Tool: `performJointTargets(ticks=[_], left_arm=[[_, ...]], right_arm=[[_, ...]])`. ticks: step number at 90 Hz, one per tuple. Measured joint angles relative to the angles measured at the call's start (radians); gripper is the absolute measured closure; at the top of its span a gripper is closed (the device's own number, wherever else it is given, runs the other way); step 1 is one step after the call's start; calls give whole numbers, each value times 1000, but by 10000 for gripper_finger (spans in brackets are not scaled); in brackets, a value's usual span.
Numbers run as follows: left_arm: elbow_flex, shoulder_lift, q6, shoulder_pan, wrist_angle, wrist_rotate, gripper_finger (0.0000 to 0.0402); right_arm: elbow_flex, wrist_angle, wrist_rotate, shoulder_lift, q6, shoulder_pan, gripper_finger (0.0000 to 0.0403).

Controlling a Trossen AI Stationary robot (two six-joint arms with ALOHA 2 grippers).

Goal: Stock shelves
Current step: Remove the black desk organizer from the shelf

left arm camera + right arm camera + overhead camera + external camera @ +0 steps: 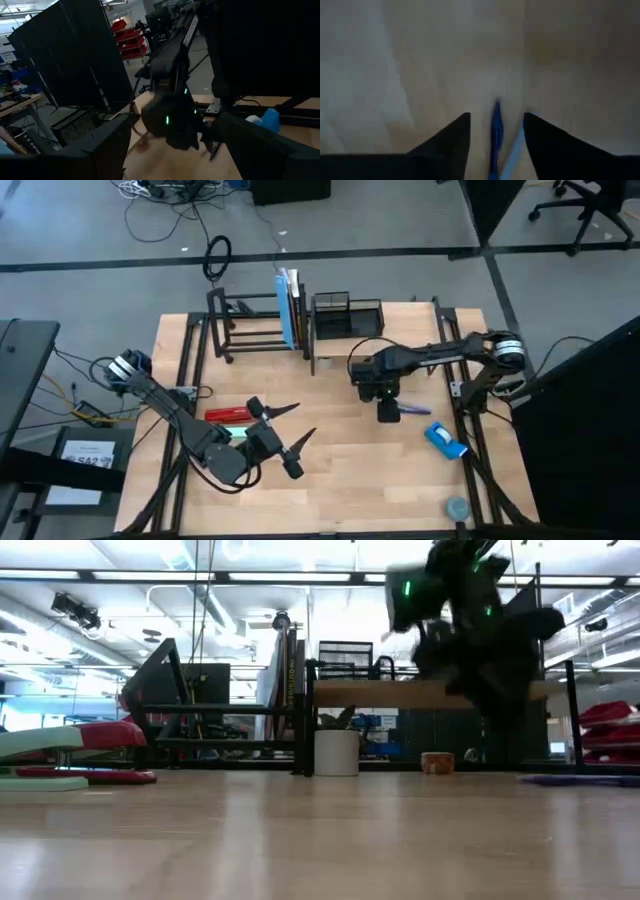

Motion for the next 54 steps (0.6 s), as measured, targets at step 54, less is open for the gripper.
performJointTargets(ticks=[54], left_arm=[[0, 0, -12, 29, -85, 0, 117]], right_arm=[[-345, 687, 477, -647, -3, -22, 236]])
